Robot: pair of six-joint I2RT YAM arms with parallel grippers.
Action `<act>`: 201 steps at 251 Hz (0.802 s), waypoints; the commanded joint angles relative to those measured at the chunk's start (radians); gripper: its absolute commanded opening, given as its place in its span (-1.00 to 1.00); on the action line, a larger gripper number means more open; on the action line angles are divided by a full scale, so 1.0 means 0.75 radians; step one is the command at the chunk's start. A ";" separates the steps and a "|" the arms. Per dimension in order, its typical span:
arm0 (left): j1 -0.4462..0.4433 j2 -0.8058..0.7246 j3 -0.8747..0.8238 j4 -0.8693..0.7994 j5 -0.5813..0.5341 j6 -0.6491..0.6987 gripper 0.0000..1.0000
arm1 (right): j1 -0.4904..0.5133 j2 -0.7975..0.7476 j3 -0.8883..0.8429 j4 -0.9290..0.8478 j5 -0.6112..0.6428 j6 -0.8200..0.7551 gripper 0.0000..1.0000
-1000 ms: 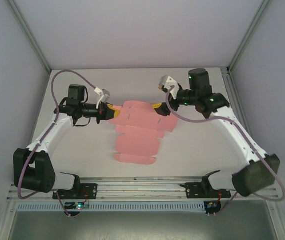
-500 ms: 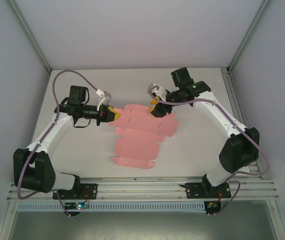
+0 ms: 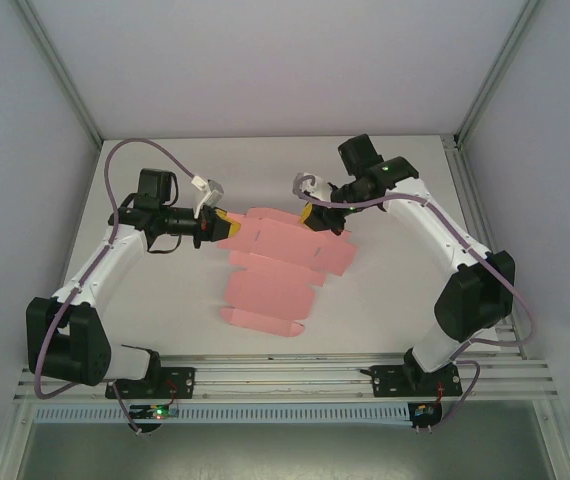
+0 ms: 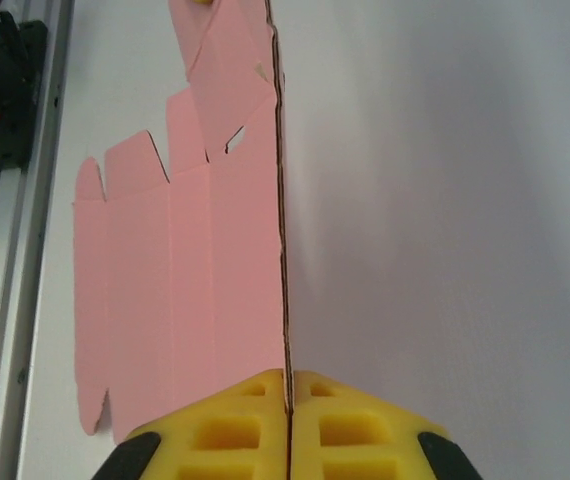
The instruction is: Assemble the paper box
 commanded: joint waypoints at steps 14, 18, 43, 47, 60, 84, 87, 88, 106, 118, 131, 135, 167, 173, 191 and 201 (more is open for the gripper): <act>-0.012 -0.040 -0.013 0.134 -0.065 -0.120 -0.55 | 0.058 -0.051 -0.069 0.070 0.148 0.011 -1.00; -0.012 -0.037 -0.011 0.135 -0.077 -0.137 -0.38 | 0.065 -0.059 -0.080 0.096 0.176 0.026 -1.00; -0.012 -0.033 -0.010 0.204 -0.267 -0.329 1.00 | 0.123 -0.108 -0.178 0.262 0.414 0.062 -1.00; -0.012 -0.035 -0.009 0.215 -0.320 -0.371 1.00 | 0.132 -0.114 -0.192 0.278 0.440 0.057 -1.00; -0.013 -0.035 0.002 0.228 -0.530 -0.496 1.00 | 0.145 -0.137 -0.233 0.337 0.489 0.052 -1.00; -0.012 -0.017 0.049 0.187 -0.997 -0.751 1.00 | 0.146 -0.175 -0.289 0.409 0.478 0.057 -1.00; -0.013 -0.011 0.057 0.177 -1.027 -0.763 1.00 | 0.148 -0.179 -0.294 0.414 0.477 0.057 -1.00; -0.012 -0.009 0.059 0.175 -1.035 -0.766 1.00 | 0.147 -0.180 -0.296 0.417 0.478 0.057 -1.00; -0.013 0.041 0.096 0.142 -1.029 -0.762 1.00 | 0.146 -0.189 -0.313 0.447 0.479 0.071 -1.00; -0.014 0.075 0.109 0.140 -0.913 -0.739 1.00 | 0.147 -0.184 -0.311 0.461 0.478 0.096 -1.00; -0.018 0.109 0.120 0.142 -0.758 -0.712 1.00 | 0.147 -0.173 -0.303 0.472 0.477 0.124 -1.00; -0.021 0.117 0.122 0.140 -0.712 -0.707 1.00 | 0.147 -0.170 -0.302 0.472 0.477 0.130 -1.00; -0.067 0.170 0.145 0.166 -0.550 -0.688 1.00 | 0.148 -0.139 -0.307 0.499 0.473 0.125 -1.00; -0.085 0.179 0.156 0.155 -0.563 -0.662 1.00 | 0.149 -0.136 -0.307 0.508 0.471 0.138 -1.00; -0.143 0.211 0.196 0.094 -0.621 -0.592 1.00 | 0.148 -0.130 -0.308 0.531 0.447 0.167 -1.00; -0.171 0.229 0.215 0.066 -0.631 -0.557 1.00 | 0.150 -0.133 -0.310 0.555 0.441 0.192 -1.00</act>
